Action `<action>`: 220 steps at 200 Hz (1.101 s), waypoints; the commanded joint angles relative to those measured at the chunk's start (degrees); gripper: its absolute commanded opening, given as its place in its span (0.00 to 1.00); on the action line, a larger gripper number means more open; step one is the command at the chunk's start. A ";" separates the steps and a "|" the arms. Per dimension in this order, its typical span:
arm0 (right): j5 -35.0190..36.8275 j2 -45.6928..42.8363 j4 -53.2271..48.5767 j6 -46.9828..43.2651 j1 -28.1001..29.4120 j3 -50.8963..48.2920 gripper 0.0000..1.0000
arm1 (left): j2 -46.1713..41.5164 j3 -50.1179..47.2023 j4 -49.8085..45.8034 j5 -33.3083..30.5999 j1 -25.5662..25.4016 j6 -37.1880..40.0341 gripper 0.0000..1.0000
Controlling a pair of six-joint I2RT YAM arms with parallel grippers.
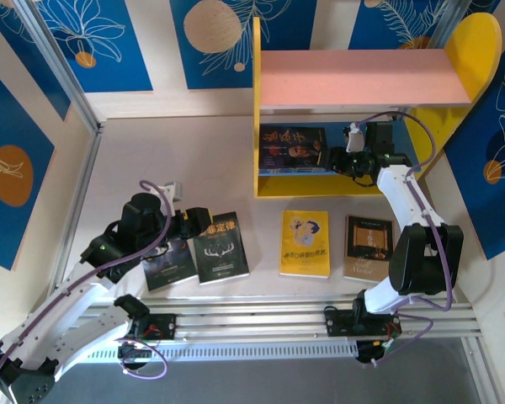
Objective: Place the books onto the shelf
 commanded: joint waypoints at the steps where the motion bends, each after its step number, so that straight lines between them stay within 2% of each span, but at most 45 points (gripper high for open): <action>1: -2.31 0.74 -0.67 -0.12 0.00 0.58 0.49 | -0.57 0.27 0.67 -0.50 -0.28 0.44 0.63; 113: -5.01 -1.02 0.36 1.73 0.84 -0.49 0.49 | -0.57 -0.08 1.04 -0.34 -0.28 0.36 0.63; 162: -0.18 -2.72 -0.13 1.76 0.31 -0.88 0.49 | -1.02 -0.17 0.37 -0.77 -0.25 0.48 0.63; 220: 1.18 -8.49 -1.49 0.95 2.69 -2.37 0.49 | -0.67 -0.78 1.23 -0.61 -0.28 0.36 0.63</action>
